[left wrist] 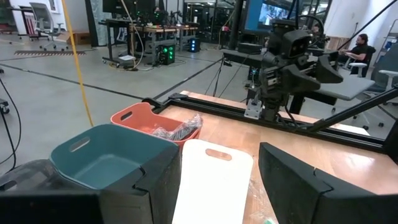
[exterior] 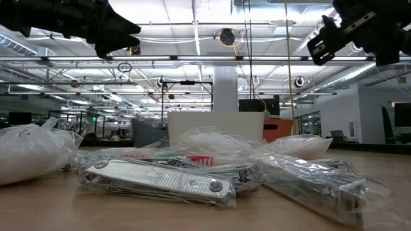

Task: Pick & Place Travel size toiletries
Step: Put the blue toothbrush into the black bin

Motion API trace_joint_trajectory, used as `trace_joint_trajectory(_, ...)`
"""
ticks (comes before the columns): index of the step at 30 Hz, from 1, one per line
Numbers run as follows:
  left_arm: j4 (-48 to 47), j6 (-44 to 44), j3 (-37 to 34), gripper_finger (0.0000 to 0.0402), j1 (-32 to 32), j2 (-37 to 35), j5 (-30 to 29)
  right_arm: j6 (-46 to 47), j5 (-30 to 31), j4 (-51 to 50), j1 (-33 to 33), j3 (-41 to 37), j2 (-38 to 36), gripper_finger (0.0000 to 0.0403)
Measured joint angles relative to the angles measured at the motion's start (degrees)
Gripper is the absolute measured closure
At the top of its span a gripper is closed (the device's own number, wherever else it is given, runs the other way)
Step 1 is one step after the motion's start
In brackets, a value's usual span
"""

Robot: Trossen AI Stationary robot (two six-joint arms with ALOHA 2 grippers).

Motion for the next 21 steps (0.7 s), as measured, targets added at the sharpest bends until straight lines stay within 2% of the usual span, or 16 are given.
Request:
trace_joint_trajectory(7, 0.24, -1.81, 0.00, 0.0190, 0.00, 0.00, 0.00, 1.02, -0.13, 0.01, 0.07, -5.04, -8.38, 0.0195)
trace_joint_trajectory(15, 4.12, -1.55, 0.00, 0.0190, 0.26, 0.00, -0.02, 3.36, -0.22, -0.20, -3.67, -9.92, -17.24, 0.0195)
trace_joint_trajectory(19, 4.08, -1.57, 0.00, 0.0190, 0.26, 0.00, -0.02, -1.62, -0.07, -2.57, -6.76, -10.39, -19.57, 0.0195)
trace_joint_trajectory(21, 4.08, -1.65, 0.00, 0.0190, 0.15, 0.00, -0.02, -6.10, 2.21, -5.41, -8.34, -10.43, -20.17, 0.0195)
